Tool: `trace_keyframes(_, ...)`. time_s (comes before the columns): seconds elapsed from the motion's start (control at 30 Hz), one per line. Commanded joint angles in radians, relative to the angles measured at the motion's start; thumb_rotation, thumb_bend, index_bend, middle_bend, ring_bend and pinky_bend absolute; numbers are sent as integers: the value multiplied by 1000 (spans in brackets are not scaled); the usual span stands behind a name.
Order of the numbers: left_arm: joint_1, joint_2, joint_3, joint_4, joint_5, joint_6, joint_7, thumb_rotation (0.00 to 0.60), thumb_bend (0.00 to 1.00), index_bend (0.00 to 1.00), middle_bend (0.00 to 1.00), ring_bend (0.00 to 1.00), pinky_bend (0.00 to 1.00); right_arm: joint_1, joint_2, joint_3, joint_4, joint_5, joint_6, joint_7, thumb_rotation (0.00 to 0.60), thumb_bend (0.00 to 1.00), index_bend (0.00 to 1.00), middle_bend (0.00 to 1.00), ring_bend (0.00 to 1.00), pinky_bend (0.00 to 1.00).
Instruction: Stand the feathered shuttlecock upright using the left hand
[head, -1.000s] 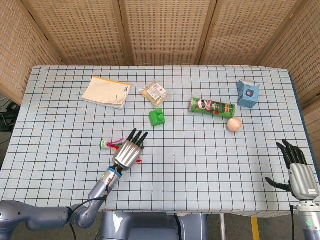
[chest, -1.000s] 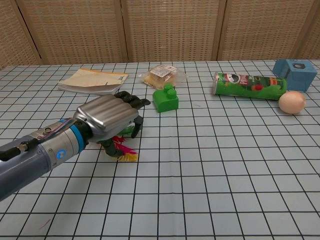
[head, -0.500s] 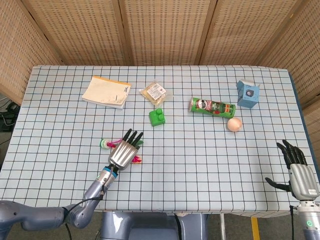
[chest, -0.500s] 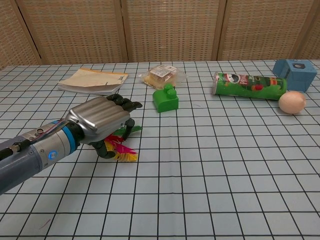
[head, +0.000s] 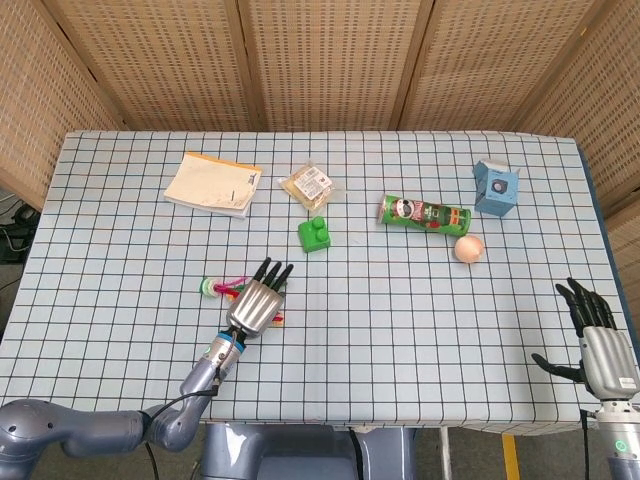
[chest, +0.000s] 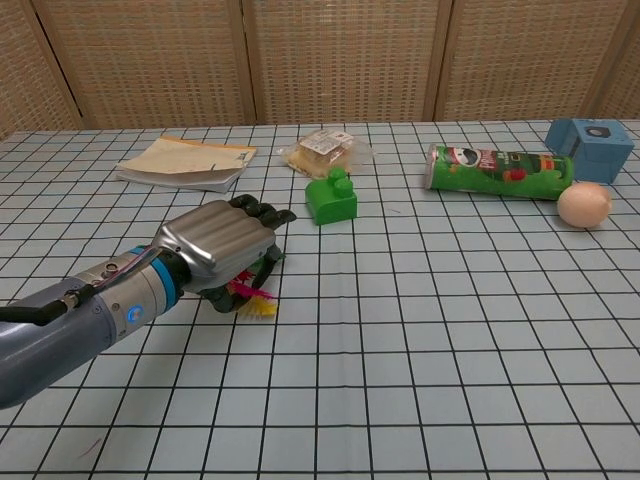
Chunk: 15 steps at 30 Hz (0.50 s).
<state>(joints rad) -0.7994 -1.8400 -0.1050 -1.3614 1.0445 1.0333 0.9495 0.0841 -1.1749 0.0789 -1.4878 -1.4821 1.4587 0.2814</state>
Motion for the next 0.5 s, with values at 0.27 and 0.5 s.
trace_keyframes(0.27, 2, 20, 7, -9, 15, 9, -14, 600, 536, 602, 0, 0, 0, 0, -3, -1, 7, 0, -2, 4, 600, 61, 64, 0, 0, 0)
trace_keyframes(0.5, 5, 40, 9, -25, 12, 15, -11, 600, 542, 606, 0, 0, 0, -1, -2, -1, 5, 0, -1, 1, 600, 61, 64, 0, 0, 0)
